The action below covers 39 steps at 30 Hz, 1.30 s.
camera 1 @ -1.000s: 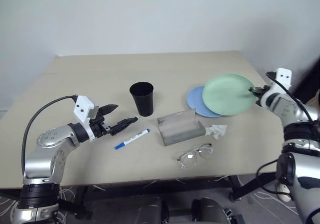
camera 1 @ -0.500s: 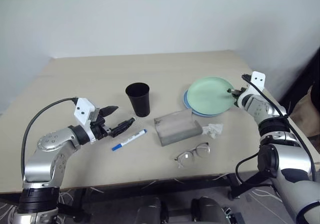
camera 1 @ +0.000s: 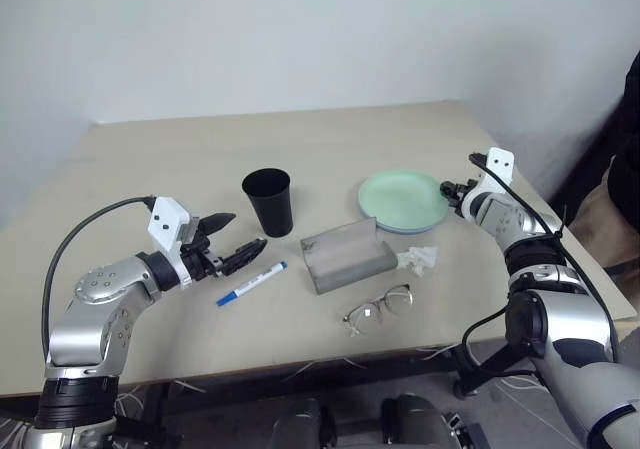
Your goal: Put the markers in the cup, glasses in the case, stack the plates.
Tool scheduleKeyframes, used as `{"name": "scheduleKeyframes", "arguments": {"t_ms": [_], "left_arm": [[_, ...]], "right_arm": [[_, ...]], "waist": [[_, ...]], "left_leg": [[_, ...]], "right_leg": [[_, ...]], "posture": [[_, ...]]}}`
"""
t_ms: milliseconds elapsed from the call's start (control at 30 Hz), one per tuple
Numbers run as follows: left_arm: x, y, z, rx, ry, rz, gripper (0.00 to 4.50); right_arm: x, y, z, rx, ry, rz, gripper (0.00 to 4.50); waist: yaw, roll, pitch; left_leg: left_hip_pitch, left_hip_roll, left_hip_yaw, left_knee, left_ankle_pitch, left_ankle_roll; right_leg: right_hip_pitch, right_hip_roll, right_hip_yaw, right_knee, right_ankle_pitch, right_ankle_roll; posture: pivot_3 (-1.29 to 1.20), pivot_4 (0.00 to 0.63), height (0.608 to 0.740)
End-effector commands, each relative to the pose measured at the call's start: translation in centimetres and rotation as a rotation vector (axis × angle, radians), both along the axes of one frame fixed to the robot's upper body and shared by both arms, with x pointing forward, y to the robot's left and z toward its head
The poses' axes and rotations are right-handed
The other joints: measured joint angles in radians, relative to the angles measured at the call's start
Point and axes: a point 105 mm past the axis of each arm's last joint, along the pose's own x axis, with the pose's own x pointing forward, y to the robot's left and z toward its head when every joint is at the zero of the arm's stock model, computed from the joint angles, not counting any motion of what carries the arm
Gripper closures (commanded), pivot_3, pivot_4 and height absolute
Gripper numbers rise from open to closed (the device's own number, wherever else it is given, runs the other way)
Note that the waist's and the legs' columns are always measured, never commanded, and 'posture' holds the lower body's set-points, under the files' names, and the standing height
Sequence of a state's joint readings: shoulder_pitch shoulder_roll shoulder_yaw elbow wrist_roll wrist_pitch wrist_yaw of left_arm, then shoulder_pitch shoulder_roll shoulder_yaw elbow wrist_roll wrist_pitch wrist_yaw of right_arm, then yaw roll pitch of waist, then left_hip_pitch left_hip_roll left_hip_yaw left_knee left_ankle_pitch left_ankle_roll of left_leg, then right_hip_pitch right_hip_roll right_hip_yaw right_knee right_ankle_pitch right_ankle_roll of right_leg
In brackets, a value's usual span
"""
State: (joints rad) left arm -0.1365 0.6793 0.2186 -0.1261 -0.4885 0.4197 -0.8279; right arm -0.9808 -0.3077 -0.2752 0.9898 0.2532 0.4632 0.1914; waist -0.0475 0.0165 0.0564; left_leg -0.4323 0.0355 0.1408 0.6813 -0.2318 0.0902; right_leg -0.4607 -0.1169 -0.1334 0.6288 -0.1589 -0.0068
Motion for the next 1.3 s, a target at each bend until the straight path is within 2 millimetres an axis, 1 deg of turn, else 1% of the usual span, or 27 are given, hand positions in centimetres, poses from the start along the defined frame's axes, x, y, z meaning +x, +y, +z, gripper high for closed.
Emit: {"name": "scheduleKeyframes", "arguments": {"t_ms": [33, 67, 167, 267, 367, 433, 467, 600, 733, 833, 900, 1000, 1167, 1300], "left_arm": [[0.2, -0.1, 1.7, -0.006, -0.067, -0.005, 0.00], [0.3, -0.2, 1.7, -0.006, -0.066, -0.006, 0.00], [0.2, -0.2, 1.7, -0.007, -0.065, -0.006, 0.00], [0.2, -0.2, 1.6, -0.007, -0.062, -0.005, 0.00], [0.2, -0.2, 1.5, -0.012, -0.055, -0.006, 0.00], [0.2, -0.1, 1.5, -0.012, -0.054, -0.003, 0.00], [0.2, -0.1, 1.5, -0.012, -0.053, -0.002, 0.00], [0.1, 0.0, 1.4, -0.013, -0.049, 0.005, 0.00], [0.0, 0.0, 1.2, -0.014, -0.046, 0.007, 0.00], [0.0, 0.1, 1.2, -0.014, -0.043, 0.008, 0.00], [0.0, 0.1, 1.2, -0.015, -0.042, 0.008, 0.00], [0.0, 0.1, 1.2, -0.016, -0.042, 0.007, 0.00], [0.0, 0.1, 1.2, -0.016, -0.041, 0.008, 0.00], [0.0, 0.1, 1.2, -0.016, -0.043, 0.010, 0.00]], "right_arm": [[0.6, -0.2, 3.1, -0.029, -0.100, 0.033, 0.31], [0.6, -0.2, 3.5, -0.067, -0.126, 0.073, 0.02], [-0.1, -0.4, 3.9, -0.151, -0.148, 0.181, 0.02], [-1.3, -1.2, 4.5, -0.206, -0.158, 0.288, 0.02], [-2.9, -1.0, 4.7, -0.216, -0.140, 0.421, 0.02], [-4.3, -0.8, 4.2, -0.246, -0.116, 0.521, 0.02], [-5.0, -0.8, 4.0, -0.257, -0.104, 0.557, 0.02], [-7.0, -0.8, 2.9, -0.249, -0.027, 0.652, 0.02], [-9.1, 0.5, 2.2, -0.236, 0.006, 0.782, 0.02], [-10.5, 1.5, 1.4, -0.263, 0.039, 0.887, 0.02], [-10.9, 1.8, 1.0, -0.281, 0.053, 0.925, 0.02], [-11.1, 2.4, 0.6, -0.293, 0.062, 0.955, 0.02], [-10.7, 3.5, -0.5, -0.299, 0.075, 0.960, 0.02], [-10.5, 3.8, -1.2, -0.303, 0.084, 0.956, 0.02]], "waist": [[0.000, 0.000, 0.000], [0.000, 0.000, 0.000], [0.002, 0.000, 0.000], [0.003, 0.000, 0.000], [0.002, -0.001, 0.000], [0.002, -0.001, 0.000], [0.002, -0.001, 0.000], [0.002, -0.001, 0.000], [0.004, -0.001, 0.000], [0.005, -0.001, 0.000], [0.006, -0.001, 0.000], [0.006, -0.002, 0.000], [0.007, -0.003, 0.000], [0.010, -0.004, 0.000]], "left_leg": [[0.000, 0.000, 0.001, 0.000, 0.000, 0.000], [0.001, 0.000, 0.001, 0.000, 0.000, 0.000], [0.001, 0.000, 0.003, 0.000, 0.000, 0.000], [0.001, 0.000, 0.003, 0.000, 0.000, 0.001], [0.001, 0.000, 0.003, -0.001, 0.000, 0.001], [0.002, 0.000, 0.003, -0.001, -0.001, 0.001], [0.002, 0.001, 0.003, -0.001, -0.003, 0.005], [0.002, 0.002, 0.003, -0.001, -0.004, 0.007], [0.002, 0.003, 0.002, -0.001, -0.004, 0.007], [0.002, 0.003, 0.002, 0.000, -0.004, 0.008], [0.003, 0.003, 0.002, 0.000, -0.005, 0.008], [0.002, 0.004, 0.002, 0.000, -0.005, 0.008], [0.002, 0.004, 0.002, -0.001, -0.005, 0.008], [0.002, 0.004, 0.002, -0.001, -0.005, 0.008]], "right_leg": [[0.000, 0.000, 0.001, 0.000, 0.000, 0.000], [0.000, 0.000, 0.001, 0.000, 0.000, 0.000], [0.000, 0.000, 0.003, 0.000, 0.000, 0.000], [0.000, -0.001, 0.003, -0.001, 0.000, 0.000], [0.000, -0.001, 0.003, -0.001, 0.000, 0.000], [0.000, -0.001, 0.003, -0.001, 0.000, 0.000], [0.000, -0.001, 0.003, -0.001, 0.000, 0.000], [0.000, -0.001, 0.002, -0.001, 0.000, 0.000], [0.000, -0.001, 0.000, -0.002, 0.000, 0.000], [0.000, -0.002, -0.001, -0.003, 0.000, 0.000], [-0.001, -0.002, -0.002, -0.003, 0.000, 0.000], [-0.001, -0.003, -0.003, -0.004, 0.000, 0.000], [-0.001, -0.003, -0.004, -0.004, 0.000, 0.000], [-0.001, -0.004, -0.005, -0.004, 0.000, 0.000]], "posture": [[0.00, 0.000, 0.704], [0.00, 0.000, 0.704], [0.00, 0.000, 0.704], [0.00, 0.000, 0.704], [0.00, 0.000, 0.704], [0.00, 0.000, 0.704], [0.00, 0.000, 0.704], [0.00, 0.000, 0.704], [0.00, 0.000, 0.704], [0.00, 0.000, 0.704], [0.00, 0.000, 0.704], [0.00, 0.000, 0.704], [0.00, 0.000, 0.704], [0.00, 0.000, 0.704]]}}
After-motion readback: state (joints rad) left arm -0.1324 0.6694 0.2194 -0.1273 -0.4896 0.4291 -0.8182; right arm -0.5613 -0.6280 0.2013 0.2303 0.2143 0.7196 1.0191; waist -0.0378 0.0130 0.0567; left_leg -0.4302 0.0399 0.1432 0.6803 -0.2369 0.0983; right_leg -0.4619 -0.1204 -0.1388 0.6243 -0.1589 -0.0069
